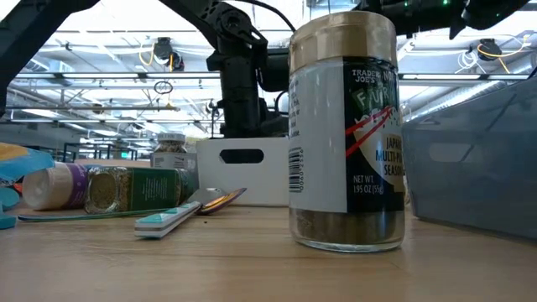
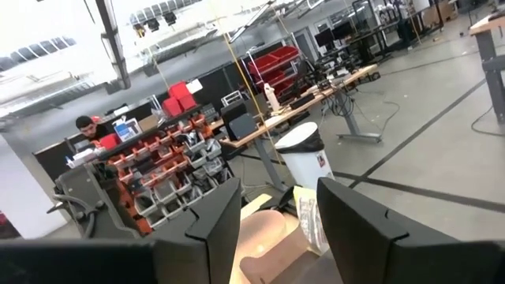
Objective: Pick & Place Food Item
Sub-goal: Put the top white patterned spoon into the white bin
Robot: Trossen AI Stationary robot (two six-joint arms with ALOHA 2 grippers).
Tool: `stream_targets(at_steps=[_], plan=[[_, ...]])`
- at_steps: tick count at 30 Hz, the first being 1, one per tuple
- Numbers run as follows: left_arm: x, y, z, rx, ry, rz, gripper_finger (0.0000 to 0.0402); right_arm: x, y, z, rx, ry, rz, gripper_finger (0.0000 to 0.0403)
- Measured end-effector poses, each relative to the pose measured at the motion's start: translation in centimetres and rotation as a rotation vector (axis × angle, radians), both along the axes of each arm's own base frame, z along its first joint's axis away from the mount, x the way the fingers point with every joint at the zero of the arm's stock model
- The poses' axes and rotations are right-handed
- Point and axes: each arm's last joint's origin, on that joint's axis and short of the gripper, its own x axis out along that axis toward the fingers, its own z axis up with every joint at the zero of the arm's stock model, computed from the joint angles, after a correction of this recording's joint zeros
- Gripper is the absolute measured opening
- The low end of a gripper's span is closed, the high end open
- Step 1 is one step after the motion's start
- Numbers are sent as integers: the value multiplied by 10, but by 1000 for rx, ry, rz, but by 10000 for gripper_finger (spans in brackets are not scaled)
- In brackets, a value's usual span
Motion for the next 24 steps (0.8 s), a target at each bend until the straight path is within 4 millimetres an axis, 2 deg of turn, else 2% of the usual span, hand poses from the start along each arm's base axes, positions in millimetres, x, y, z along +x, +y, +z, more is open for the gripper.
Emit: stream_targets(at_steps=[16,24], plan=[[0,4,0,3,-9,-13,32,-2,-5,0,-5,0,-21,160],[0,4,0,2,-10,-12,83,-3,-6,0,-5,1,-24,160]])
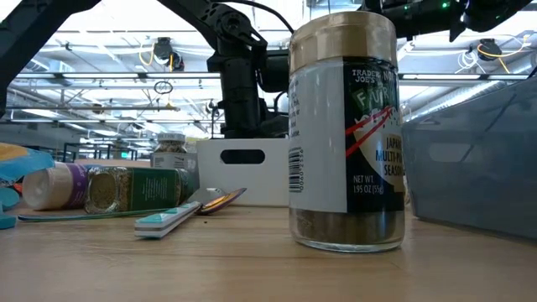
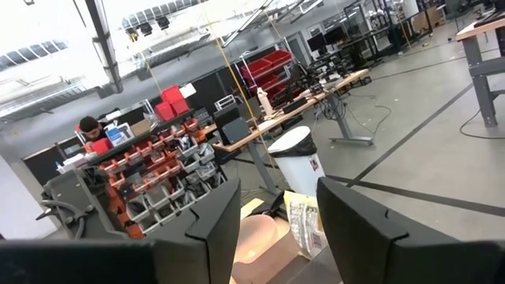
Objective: Pick & Place Food Item
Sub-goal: Put the top white patterned spoon into the white bin, then put the orange seasoning pack into the bottom black bin
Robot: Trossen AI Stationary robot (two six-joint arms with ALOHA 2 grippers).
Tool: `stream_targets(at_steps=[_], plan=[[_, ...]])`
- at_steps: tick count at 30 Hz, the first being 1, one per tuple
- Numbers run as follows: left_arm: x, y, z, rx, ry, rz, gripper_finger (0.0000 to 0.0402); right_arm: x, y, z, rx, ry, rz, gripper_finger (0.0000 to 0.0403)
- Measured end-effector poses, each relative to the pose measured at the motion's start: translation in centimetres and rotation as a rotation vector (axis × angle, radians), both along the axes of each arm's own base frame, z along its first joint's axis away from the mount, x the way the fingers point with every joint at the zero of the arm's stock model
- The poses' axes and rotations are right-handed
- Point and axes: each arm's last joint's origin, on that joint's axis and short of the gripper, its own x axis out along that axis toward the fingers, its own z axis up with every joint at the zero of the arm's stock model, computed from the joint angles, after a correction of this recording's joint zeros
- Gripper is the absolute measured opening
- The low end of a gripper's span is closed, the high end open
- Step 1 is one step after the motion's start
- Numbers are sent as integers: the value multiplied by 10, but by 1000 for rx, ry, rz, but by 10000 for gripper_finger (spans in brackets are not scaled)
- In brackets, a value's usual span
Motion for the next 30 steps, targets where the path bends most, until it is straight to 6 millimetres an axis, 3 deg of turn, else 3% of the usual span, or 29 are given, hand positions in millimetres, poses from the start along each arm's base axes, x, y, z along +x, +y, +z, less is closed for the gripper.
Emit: stream_targets(at_steps=[7,11,16,20,26,30], plan=[[-1,3,3,-44,-14,16,103,0,0,0,0,0,0,160],[-1,11,18,-132,-57,27,107,0,0,0,0,0,1,160],[-1,23,68,-160,-213,29,108,0,0,0,-3,3,0,160],[-13,28,119,-106,-347,13,108,0,0,0,-6,4,-1,160],[-55,17,197,58,-538,-66,108,0,0,-3,15,22,4,160],[-90,-3,235,194,-593,-127,108,1,0,-8,68,55,9,160]])
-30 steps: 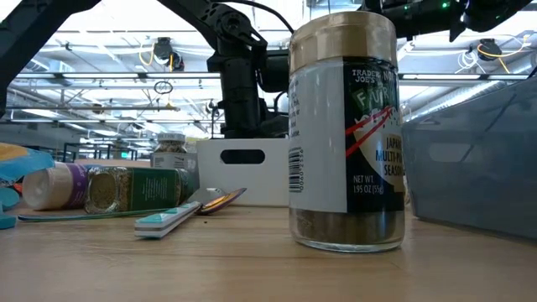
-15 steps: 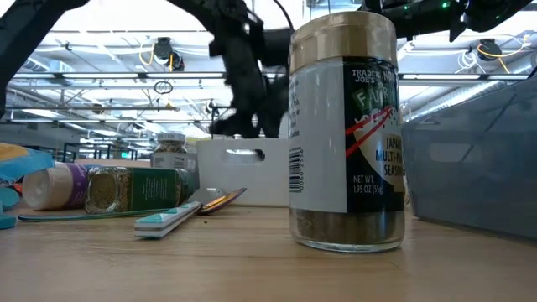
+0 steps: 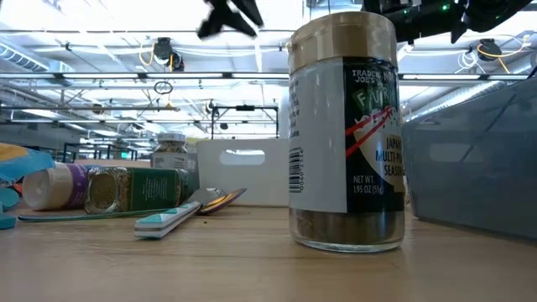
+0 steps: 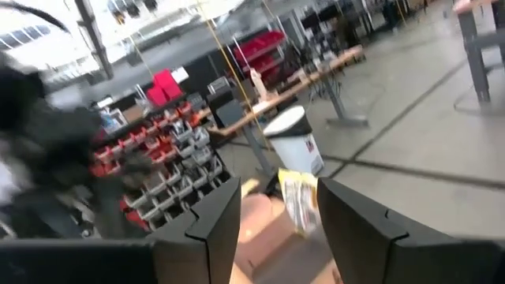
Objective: Pick & Place Food Item
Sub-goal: Put the orange seasoning pack into the bottom black bin
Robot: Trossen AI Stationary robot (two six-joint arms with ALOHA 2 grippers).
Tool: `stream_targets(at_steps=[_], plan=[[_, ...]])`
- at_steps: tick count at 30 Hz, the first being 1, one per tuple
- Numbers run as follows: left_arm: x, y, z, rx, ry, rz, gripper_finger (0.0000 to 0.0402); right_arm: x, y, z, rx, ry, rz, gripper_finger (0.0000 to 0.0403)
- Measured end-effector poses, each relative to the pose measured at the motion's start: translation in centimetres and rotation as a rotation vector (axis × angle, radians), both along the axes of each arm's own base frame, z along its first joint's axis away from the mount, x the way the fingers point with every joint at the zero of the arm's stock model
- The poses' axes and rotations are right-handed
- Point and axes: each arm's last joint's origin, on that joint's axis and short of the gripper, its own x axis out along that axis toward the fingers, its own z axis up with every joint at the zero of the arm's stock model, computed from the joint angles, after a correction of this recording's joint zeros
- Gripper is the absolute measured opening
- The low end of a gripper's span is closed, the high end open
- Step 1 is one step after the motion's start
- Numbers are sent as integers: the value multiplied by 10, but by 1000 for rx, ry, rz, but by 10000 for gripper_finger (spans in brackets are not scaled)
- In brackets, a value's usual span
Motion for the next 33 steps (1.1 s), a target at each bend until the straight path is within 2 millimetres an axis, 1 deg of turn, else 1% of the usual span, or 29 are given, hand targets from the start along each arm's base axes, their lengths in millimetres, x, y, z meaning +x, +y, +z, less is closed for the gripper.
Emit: stream_targets(at_steps=[3,5,7,9,11,16,19,22,24,27,29,33], plan=[[-24,-15,17,83,2,9,108,0,0,-5,42,30,22,160],[-36,-24,20,122,23,23,108,1,1,-7,54,53,47,160],[-47,-32,17,144,55,50,108,1,1,-9,62,71,57,160],[-54,-39,8,145,79,87,108,1,2,-11,70,87,59,160],[-62,-44,-6,130,108,126,108,1,2,-11,74,94,59,160],[-73,-52,-54,41,163,225,108,1,1,-12,74,99,55,160],[-71,-57,-81,-28,132,252,108,1,1,-12,68,103,54,160],[-72,-64,-107,-94,150,229,108,2,1,-13,70,107,53,160],[-71,-69,-119,-138,145,200,108,3,0,-14,74,114,52,160],[-75,-73,-133,-184,195,182,108,5,-1,-16,82,120,52,160],[-76,-75,-137,-198,207,185,108,6,-1,-18,95,124,52,160],[-77,-75,-137,-194,216,177,108,9,-3,-22,128,126,51,160]])
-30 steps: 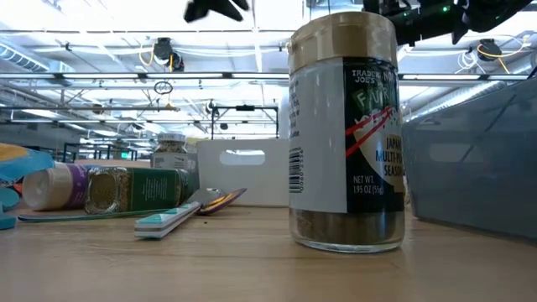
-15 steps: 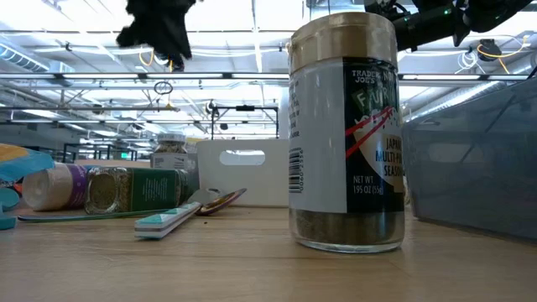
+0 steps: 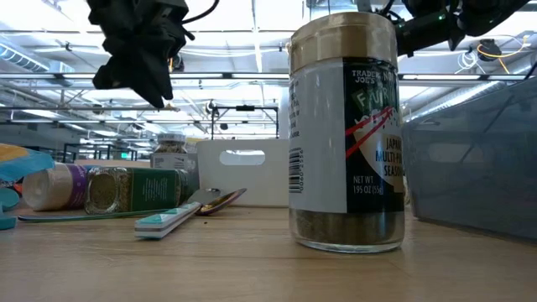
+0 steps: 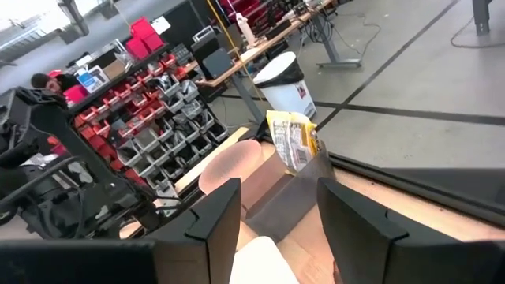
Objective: Pick & Place Food Item
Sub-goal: Put the orange seasoning pack into the bottom black bin
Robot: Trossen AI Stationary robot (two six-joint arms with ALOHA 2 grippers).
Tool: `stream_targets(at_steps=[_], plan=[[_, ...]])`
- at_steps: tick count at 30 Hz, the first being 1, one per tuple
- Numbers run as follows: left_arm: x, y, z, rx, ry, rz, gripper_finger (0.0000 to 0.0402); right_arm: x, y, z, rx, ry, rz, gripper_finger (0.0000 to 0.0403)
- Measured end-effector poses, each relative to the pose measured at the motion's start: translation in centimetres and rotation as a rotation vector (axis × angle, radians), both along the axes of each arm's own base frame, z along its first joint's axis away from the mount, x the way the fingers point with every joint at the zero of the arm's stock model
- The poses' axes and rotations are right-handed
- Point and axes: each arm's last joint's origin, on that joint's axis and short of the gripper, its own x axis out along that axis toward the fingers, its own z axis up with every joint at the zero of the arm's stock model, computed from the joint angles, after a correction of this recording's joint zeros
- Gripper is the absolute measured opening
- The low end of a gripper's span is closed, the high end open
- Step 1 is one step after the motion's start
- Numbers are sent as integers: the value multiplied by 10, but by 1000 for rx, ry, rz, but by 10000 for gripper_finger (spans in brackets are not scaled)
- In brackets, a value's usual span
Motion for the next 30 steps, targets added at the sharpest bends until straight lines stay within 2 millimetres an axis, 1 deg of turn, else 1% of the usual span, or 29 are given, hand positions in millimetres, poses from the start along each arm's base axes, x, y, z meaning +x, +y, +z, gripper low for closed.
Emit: stream_targets(at_steps=[4,9,22,27,30], plan=[[0,1,0,18,-1,-22,108,3,-1,-3,11,7,-1,160],[1,7,1,29,-10,6,108,6,-3,-6,18,18,-2,160],[2,35,1,65,-10,72,108,11,-5,-10,21,23,1,160],[9,47,7,100,-106,115,108,11,-5,-11,22,34,11,160],[15,54,13,126,-197,130,108,12,-4,-13,41,44,68,160]])
